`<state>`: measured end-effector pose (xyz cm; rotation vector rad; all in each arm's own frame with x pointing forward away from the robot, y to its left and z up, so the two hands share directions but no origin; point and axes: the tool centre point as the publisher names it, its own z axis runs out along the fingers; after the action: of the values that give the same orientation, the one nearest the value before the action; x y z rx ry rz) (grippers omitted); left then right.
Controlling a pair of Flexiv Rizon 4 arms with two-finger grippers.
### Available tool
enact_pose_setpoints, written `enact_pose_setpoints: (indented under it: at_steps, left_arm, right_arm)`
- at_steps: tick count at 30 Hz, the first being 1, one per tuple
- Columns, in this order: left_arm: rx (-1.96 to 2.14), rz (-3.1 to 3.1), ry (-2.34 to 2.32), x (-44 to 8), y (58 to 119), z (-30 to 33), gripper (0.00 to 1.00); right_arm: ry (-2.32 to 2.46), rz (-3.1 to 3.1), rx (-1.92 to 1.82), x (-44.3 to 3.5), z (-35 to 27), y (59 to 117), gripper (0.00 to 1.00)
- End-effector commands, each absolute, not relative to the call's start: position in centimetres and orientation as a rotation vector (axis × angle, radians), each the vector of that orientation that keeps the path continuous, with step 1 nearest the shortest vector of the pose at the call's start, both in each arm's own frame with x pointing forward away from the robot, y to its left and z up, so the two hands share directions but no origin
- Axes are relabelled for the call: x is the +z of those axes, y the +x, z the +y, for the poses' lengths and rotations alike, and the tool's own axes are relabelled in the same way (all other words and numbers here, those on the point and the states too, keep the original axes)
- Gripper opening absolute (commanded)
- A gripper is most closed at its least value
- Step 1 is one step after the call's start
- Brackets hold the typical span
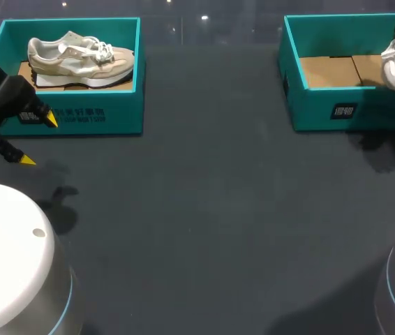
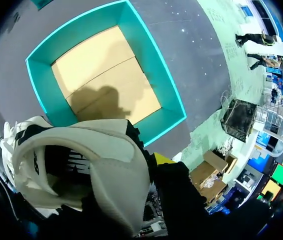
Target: Take the shoe out of the shoebox, open the shoe tongue, remove and reinsert the insole, then place the shoe into the shoebox
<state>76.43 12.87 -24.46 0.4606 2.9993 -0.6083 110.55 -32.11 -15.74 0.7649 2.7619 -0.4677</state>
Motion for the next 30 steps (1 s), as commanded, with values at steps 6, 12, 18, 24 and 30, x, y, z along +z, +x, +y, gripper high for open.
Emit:
enact_pose_setpoints:
  at_steps: [6, 12, 18, 24, 30]
  left_arm:
    - [-0.606, 3.000, 0.462, -24.4, 76.4, 12.9, 1.00]
    - [-0.606, 3.000, 0.462, -24.4, 76.4, 12.9, 1.00]
    - [-0.606, 3.000, 0.462, -24.4, 76.4, 12.9, 1.00]
    - [-0.606, 3.000, 0.462, -24.4, 76.4, 12.9, 1.00]
    - [-0.606, 3.000, 0.462, -24.4, 76.4, 12.9, 1.00]
  right_arm:
    - [1.257, 2.624, -0.408, -16.0, -31.9, 108.4, 0.00]
    - [1.257, 2.624, -0.408, -16.0, -31.9, 108.4, 0.00]
    - [1.600, 2.489, -0.279, -17.2, -32.9, 107.7, 0.00]
    - [1.793, 2.312, -0.263, -18.7, -33.9, 105.5, 0.00]
    - [1.847, 2.280, -0.259, -18.9, -34.1, 105.2, 0.00]
